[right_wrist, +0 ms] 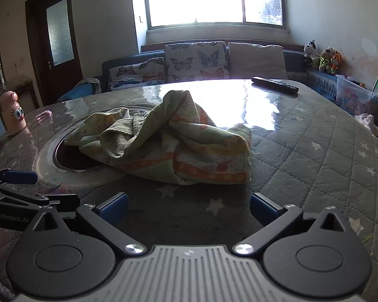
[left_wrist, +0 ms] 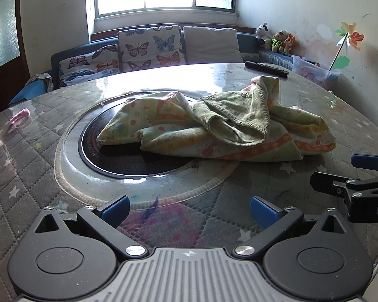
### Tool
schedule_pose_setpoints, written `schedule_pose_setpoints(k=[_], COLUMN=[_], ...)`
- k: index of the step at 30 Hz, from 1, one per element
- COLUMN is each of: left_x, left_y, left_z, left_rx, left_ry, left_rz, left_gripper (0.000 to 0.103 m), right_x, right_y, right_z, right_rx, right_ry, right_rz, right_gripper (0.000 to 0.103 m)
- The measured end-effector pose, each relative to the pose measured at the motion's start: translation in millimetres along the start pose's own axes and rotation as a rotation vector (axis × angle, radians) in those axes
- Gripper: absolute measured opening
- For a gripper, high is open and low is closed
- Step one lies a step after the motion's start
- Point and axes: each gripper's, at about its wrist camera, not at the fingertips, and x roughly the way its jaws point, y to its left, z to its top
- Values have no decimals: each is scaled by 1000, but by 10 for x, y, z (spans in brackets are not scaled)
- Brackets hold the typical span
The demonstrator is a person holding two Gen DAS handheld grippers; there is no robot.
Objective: Fold clothes
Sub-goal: 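Move both grippers toward the crumpled floral shirt on the table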
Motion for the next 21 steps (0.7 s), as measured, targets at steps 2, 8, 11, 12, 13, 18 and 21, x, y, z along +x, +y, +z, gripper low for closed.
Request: schedule_pose_setpoints(k=[2, 8, 11, 12, 13, 18, 21], left_x=[-3, 22, -20, -26, -12, -6, -5], left_y=[0, -38, -33, -38, -41, -48, -50], left_z=[4, 3, -42, -55, -37, -18, -18], left_rx=[-3, 5, 6, 8, 6, 6, 6], left_ry=[1, 13, 7, 10, 18, 24, 26], left_rz=[-7, -14, -16, -17, -16, -13, -10], left_gripper=[103, 103, 103, 103, 103, 103, 103], right_x=[-3, -11, -4, -4, -10, -11, -4], right_y=[7, 28, 49, 48, 33, 48, 48], right_z=[-4, -16, -23, -26, -29, -32, -26], right_rx=[1, 3, 4, 3, 3, 3, 4], right_ry=[0, 1, 4, 5, 5, 9, 12], right_rz=[-2, -8, -9, -5, 1, 7, 11], right_gripper=[103, 103, 103, 103, 103, 103, 103])
